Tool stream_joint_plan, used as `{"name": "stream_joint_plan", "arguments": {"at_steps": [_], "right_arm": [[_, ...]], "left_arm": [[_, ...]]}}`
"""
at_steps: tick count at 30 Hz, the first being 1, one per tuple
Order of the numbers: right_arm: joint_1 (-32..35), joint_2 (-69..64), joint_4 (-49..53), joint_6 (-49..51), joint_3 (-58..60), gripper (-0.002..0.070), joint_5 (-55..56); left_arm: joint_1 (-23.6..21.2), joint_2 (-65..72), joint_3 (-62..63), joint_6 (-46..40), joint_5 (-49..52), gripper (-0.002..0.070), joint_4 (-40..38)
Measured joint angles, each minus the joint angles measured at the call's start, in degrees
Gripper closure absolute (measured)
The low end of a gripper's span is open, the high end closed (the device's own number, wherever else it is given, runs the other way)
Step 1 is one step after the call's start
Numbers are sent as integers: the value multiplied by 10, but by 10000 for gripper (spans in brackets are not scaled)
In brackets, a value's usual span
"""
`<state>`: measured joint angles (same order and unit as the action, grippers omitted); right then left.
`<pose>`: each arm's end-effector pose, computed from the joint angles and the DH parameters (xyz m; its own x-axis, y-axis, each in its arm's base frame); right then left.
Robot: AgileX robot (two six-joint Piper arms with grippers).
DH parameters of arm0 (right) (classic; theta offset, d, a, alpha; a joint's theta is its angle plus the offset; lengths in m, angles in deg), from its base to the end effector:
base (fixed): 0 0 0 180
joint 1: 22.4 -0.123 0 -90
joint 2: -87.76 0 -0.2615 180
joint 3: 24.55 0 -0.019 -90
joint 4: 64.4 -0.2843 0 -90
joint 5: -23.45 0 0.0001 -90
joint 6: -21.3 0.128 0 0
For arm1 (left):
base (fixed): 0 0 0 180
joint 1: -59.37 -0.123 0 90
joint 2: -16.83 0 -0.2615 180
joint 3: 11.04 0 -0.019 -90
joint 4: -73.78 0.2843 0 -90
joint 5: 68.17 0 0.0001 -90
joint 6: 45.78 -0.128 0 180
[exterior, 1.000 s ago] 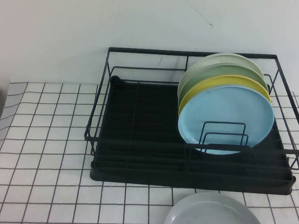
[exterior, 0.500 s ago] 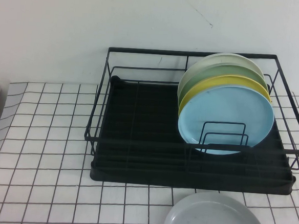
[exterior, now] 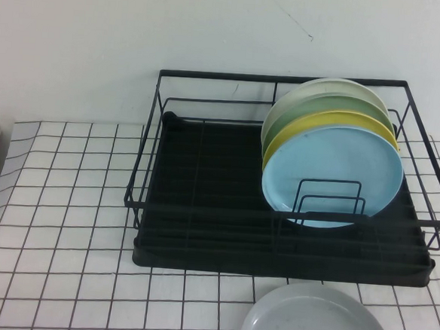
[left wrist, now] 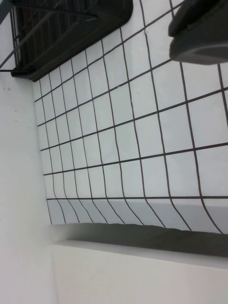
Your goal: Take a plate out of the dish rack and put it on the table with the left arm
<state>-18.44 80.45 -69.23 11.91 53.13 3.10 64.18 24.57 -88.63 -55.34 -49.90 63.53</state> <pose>0.1455 -0.0063 0.1662 -0.2653 -0.0665 -0.9619 0.0184 0.9971 -0.0740 0.1459 -0.0195 0.1707 -0.2301 0.0162 -0.9730 0.1371 0.9904 -0.0160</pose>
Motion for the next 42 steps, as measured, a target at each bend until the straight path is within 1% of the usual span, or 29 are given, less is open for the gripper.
{"name": "stream_joint_plan", "arguments": {"at_steps": [35,38,40,42], "right_arm": [[0,0,0,0,0,678,0],[0,0,0,0,0,678,0],[0,0,0,0,0,678,0],[0,0,0,0,0,678,0]], "left_arm": [[0,0,0,0,-5,678,-4],[0,0,-1,9,-16,678,-30],[0,0,-2,21,-24,678,-80],[0,0,-2,38,-39,678,-147]]}}
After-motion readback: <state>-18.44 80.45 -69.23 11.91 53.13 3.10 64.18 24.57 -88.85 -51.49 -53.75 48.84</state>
